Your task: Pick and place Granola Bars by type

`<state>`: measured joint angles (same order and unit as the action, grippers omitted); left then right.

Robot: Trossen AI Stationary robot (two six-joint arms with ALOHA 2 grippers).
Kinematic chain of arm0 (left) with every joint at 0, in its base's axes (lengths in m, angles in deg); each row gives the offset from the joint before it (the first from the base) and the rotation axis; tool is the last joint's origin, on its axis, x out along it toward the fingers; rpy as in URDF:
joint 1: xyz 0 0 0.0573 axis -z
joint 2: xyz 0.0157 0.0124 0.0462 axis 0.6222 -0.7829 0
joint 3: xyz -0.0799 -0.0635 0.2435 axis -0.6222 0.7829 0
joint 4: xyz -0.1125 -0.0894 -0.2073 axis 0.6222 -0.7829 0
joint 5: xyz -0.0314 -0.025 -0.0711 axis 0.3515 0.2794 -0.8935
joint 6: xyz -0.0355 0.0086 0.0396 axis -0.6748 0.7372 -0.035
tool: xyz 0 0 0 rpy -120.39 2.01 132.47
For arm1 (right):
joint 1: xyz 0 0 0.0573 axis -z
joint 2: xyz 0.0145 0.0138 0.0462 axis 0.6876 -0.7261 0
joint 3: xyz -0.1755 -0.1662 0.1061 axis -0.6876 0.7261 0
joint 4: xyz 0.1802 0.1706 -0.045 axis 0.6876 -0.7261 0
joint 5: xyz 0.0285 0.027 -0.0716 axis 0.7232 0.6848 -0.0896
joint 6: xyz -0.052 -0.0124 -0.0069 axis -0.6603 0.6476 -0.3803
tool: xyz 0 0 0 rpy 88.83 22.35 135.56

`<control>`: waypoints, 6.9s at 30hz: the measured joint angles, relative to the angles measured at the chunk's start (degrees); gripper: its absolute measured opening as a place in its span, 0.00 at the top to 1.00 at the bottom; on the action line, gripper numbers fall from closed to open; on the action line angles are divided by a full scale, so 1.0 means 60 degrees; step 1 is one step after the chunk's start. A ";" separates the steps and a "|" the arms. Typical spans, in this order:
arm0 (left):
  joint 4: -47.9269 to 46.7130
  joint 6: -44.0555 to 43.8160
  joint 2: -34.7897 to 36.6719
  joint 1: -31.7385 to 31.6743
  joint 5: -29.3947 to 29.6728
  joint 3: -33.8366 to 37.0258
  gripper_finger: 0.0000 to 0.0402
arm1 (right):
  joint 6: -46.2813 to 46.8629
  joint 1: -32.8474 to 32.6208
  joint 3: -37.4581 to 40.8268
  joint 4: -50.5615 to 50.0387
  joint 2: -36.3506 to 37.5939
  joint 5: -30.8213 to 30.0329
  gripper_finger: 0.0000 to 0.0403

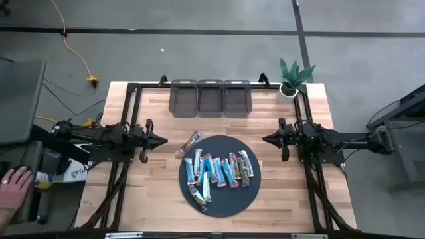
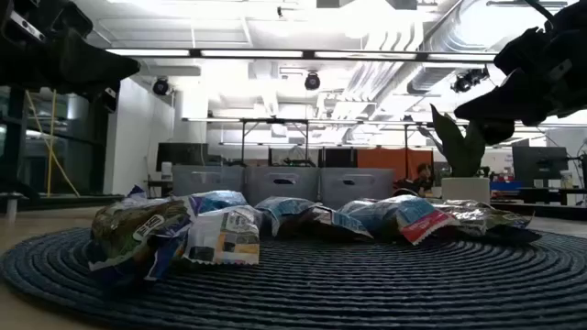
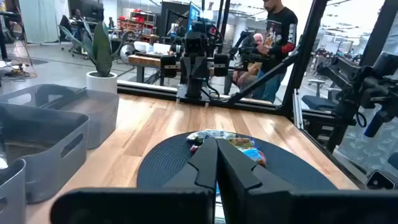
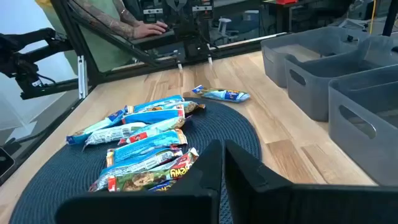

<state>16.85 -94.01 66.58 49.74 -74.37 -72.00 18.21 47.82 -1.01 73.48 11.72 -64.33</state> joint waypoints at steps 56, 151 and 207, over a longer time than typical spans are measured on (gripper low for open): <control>0.0000 0.0000 0.0000 -0.0004 0.0000 0.0000 1.00 | 0.0002 0.0002 -0.0001 0.0002 0.0000 0.0002 1.00; 0.0000 0.0000 0.0000 -0.0003 0.0000 -0.0003 1.00 | 0.0279 0.0004 -0.3319 0.1757 -0.2879 -0.1793 0.82; 0.0000 0.0000 0.0000 -0.0003 0.0000 -0.0002 1.00 | -0.5548 0.1948 -1.8559 -0.6708 -1.8130 0.1834 0.81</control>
<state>16.85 -94.01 66.58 49.72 -74.37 -72.01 -15.08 59.51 -112.36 33.23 -97.06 -53.32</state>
